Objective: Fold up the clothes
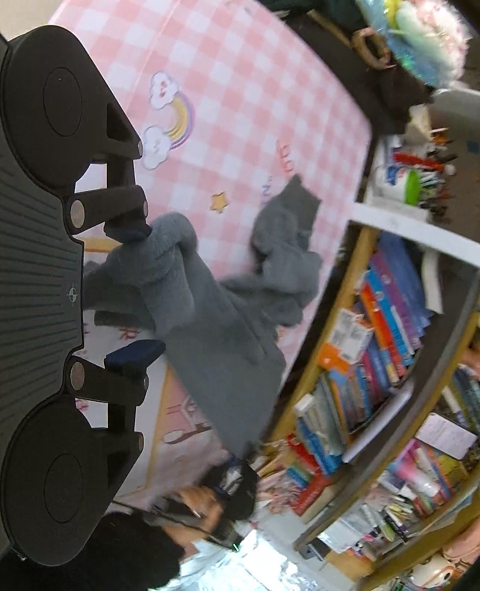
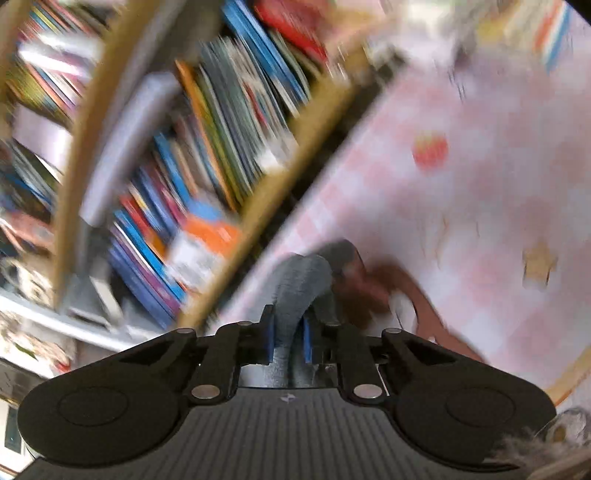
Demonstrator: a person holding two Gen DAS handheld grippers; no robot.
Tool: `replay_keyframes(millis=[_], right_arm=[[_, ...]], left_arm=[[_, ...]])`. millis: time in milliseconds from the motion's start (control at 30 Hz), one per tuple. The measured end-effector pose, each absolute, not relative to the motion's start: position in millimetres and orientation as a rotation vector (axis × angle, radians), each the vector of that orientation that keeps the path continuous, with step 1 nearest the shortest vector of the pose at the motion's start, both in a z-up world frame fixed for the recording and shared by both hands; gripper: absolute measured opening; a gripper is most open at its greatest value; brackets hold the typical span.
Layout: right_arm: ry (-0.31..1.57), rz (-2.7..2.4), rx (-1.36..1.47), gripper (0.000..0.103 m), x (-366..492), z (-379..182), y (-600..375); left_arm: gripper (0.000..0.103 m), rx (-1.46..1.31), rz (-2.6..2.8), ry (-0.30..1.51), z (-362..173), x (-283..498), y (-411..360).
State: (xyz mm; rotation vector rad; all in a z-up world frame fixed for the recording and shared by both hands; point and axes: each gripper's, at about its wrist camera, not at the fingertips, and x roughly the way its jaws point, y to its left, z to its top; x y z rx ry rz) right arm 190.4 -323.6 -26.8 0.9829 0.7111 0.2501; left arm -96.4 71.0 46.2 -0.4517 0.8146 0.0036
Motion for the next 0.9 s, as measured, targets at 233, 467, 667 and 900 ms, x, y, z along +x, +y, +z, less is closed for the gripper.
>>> replay_keyframes(millis=[233,467,667,900], right_arm=[[0.368,0.336,0.833,0.011,170,84,-349],[-0.005,0.541,0.621,0.003,136,225,-319],[0.162,0.858,0.451,0.003,116,228,-218],[0.858,1.007,0.308,0.003,62,58,-79]], left_arm=[[0.065,-0.436,-0.058,0.852,33,-87,77],[0.067,-0.445,-0.116,0.787,41,-76,105],[0.067,-0.515,-0.127,0.727,39,-78,141],[0.067,-0.592,-0.059,0.706,27,-85,186]])
